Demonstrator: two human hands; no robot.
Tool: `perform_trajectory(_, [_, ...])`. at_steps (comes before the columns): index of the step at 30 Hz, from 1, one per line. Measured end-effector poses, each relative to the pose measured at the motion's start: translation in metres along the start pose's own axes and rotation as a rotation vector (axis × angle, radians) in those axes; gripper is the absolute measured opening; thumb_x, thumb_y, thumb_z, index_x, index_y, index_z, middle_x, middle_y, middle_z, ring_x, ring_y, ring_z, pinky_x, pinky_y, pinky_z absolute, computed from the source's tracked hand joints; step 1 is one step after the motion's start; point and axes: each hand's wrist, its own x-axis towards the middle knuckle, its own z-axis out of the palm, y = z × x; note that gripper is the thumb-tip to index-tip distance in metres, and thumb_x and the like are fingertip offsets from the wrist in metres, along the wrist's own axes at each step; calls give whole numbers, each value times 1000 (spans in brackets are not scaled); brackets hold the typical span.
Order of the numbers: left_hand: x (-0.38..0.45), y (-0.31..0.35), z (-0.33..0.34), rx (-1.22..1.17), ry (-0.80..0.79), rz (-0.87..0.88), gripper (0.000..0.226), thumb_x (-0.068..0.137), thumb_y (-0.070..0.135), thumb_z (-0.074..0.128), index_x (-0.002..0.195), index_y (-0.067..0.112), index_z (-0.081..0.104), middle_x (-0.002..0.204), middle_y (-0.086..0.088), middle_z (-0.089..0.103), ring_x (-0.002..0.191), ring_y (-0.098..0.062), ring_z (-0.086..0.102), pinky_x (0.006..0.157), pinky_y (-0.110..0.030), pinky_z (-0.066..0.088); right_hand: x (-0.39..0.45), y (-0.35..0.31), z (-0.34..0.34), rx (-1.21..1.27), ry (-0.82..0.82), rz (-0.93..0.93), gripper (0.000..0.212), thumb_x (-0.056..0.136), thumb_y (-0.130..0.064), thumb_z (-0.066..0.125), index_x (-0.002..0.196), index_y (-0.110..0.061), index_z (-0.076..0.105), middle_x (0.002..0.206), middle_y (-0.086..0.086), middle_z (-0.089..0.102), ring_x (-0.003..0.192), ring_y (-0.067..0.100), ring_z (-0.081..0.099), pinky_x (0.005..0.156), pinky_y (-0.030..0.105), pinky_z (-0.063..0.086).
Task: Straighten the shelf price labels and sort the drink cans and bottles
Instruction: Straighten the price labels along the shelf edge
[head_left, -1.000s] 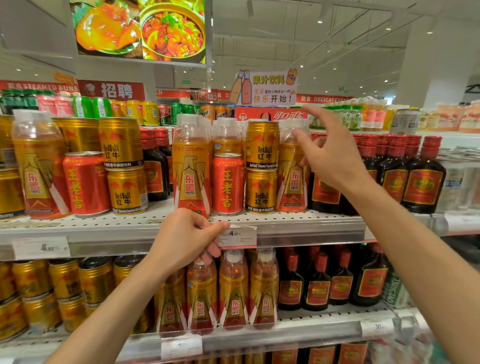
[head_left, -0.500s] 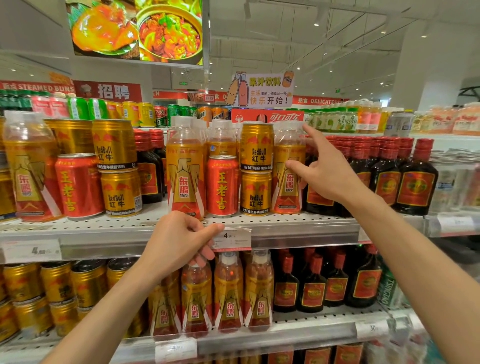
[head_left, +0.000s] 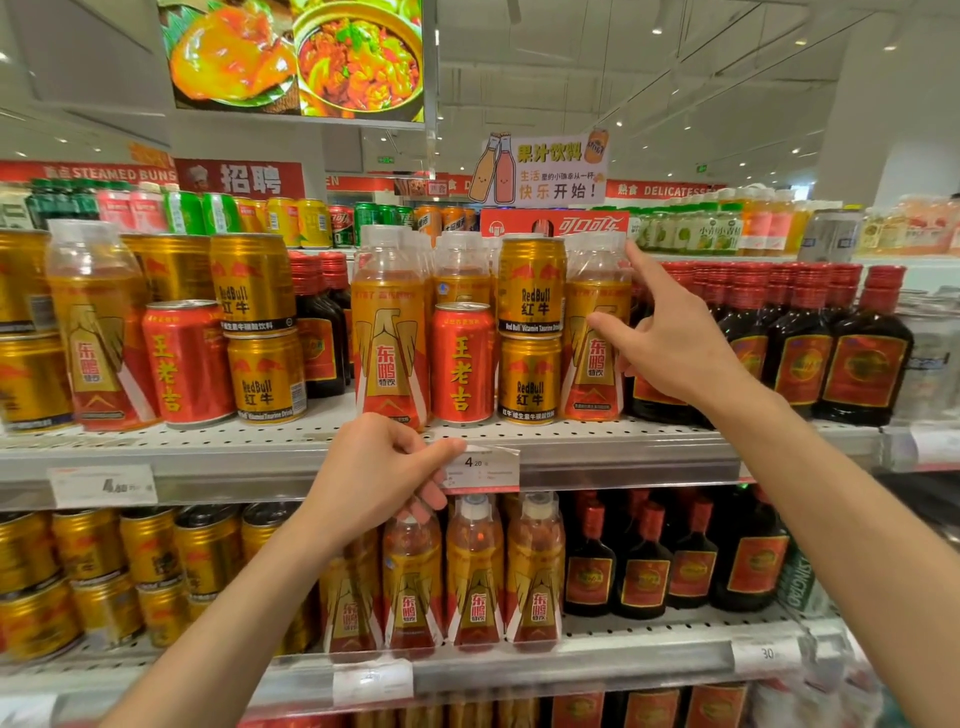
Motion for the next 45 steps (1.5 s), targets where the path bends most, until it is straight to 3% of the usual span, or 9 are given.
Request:
perform_trajectory(7, [1, -4, 2, -19, 16, -1, 47, 91, 44, 74, 70, 2, 76, 57, -5, 76, 52, -24, 75, 48, -21, 51, -7, -1, 7, 26, 31, 32, 84, 96, -40, 64, 162, -33, 12, 165, -5, 31, 127, 39, 59, 109, 54, 47])
perform_trajectory(12, [-1, -9, 4, -56, 44, 29, 47, 90, 46, 75, 66, 5, 74, 57, -6, 75, 55, -28, 75, 58, -33, 59, -24, -12, 8, 42, 53, 72, 76, 99, -38, 61, 162, -35, 18, 160, -3, 36, 75, 9, 66, 98, 41, 56])
perform_trajectory(16, [-5, -12, 3, -107, 54, 38, 41, 90, 45, 76, 70, 8, 76, 60, -5, 77, 57, -26, 76, 65, -44, 66, -50, -23, 13, 84, 92, 130, 70, 99, -38, 63, 159, -30, 29, 154, -5, 40, 87, 2, 65, 92, 32, 56])
perform_trajectory(18, [-8, -17, 1, -95, 78, 73, 36, 91, 46, 74, 76, 14, 77, 63, 0, 78, 57, -18, 76, 68, -47, 67, -67, -30, 17, 91, 103, 141, 65, 99, -39, 63, 156, -31, 35, 150, -9, 43, 96, -4, 61, 84, 18, 51])
perform_trajectory(23, [-28, -35, -3, -69, 172, 174, 14, 93, 45, 71, 98, 33, 74, 84, 14, 78, 79, 1, 72, 77, -29, 63, -125, -45, 37, 161, 163, 154, 44, 97, -36, 64, 139, -32, 54, 134, -15, 57, 111, -8, 58, 91, 14, 47])
perform_trajectory(26, [-47, -50, -5, -145, 189, 165, 22, 91, 40, 73, 111, 34, 70, 99, 19, 74, 92, 4, 69, 78, -18, 59, -161, -54, 58, 234, 126, 239, 40, 95, -35, 65, 134, -35, 57, 125, -18, 62, 109, -8, 60, 85, 6, 47])
perform_trajectory(30, [-72, -69, -9, -273, 234, 79, 38, 88, 42, 75, 124, 36, 64, 111, 19, 70, 101, 7, 67, 77, -8, 53, -197, -59, 84, 282, 46, 346, 43, 94, -39, 65, 136, -40, 54, 123, -24, 61, 104, -10, 60, 80, 11, 49])
perform_trajectory(37, [-96, -84, -12, -282, 315, 41, 38, 83, 50, 71, 119, 43, 63, 111, 21, 71, 103, 4, 66, 88, -22, 54, -210, -50, 90, 302, 14, 374, 41, 95, -35, 64, 134, -39, 54, 119, -24, 62, 97, -9, 62, 75, 3, 48])
perform_trajectory(45, [-89, -56, -4, -68, 395, 136, 43, 83, 56, 65, 124, 43, 59, 111, 25, 66, 100, 4, 65, 87, -25, 55, -183, -23, 65, 217, 35, 189, 51, 84, -50, 57, 132, -35, 57, 113, -21, 63, 97, 1, 63, 76, 22, 54])
